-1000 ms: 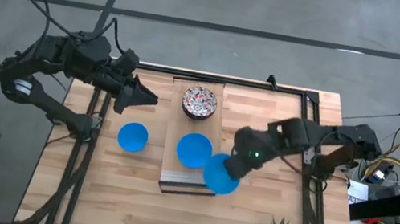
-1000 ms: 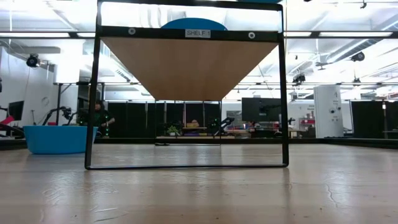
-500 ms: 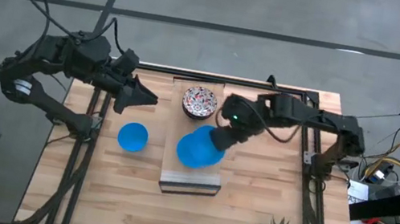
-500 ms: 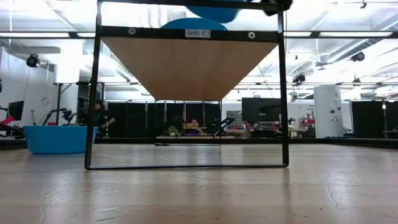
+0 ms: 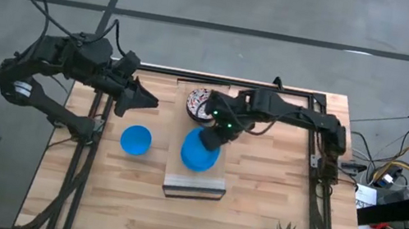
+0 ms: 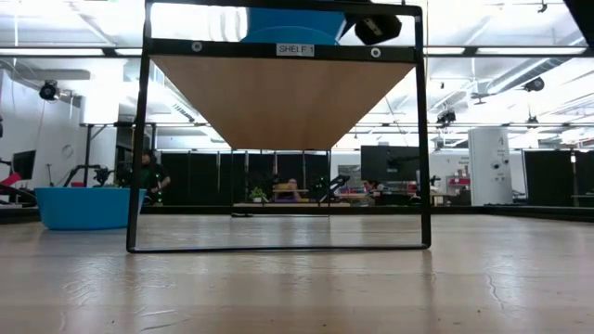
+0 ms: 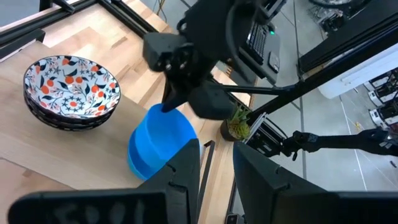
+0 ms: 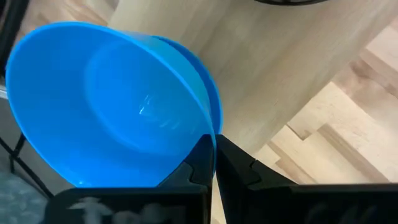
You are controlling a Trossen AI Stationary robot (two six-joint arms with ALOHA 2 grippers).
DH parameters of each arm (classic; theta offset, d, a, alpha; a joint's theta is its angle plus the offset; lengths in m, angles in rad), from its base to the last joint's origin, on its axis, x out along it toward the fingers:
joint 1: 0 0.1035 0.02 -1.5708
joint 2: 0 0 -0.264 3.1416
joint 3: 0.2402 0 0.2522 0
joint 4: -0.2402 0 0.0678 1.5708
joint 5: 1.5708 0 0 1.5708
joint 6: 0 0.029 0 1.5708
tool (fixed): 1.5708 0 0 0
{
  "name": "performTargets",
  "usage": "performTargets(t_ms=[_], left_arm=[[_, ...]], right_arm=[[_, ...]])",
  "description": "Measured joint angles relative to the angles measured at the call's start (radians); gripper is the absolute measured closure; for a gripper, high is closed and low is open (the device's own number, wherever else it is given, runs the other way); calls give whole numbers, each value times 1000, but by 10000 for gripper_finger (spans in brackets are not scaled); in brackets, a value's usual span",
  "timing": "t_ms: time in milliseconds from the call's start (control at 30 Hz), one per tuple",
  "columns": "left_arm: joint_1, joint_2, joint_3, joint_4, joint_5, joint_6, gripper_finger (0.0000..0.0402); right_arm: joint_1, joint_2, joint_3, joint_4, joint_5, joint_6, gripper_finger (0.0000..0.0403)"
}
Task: Pick & Place Mini bowls
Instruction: Stack the bottom blue bowl on top of the blue bowl on the shelf
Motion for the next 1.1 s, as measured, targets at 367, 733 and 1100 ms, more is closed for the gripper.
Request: performTargets(t_ms=[367, 733, 1100], left_arm=[[0, 0, -5, 0, 0, 1, 313], [0, 0, -16, 0, 0, 1, 313], [0, 14, -17, -61, 0, -34, 313]], right_arm=[[0, 72, 30, -61, -18, -31, 394], [0, 60, 43, -60, -14, -50, 334], [0, 34, 42, -57, -12, -19, 222]])
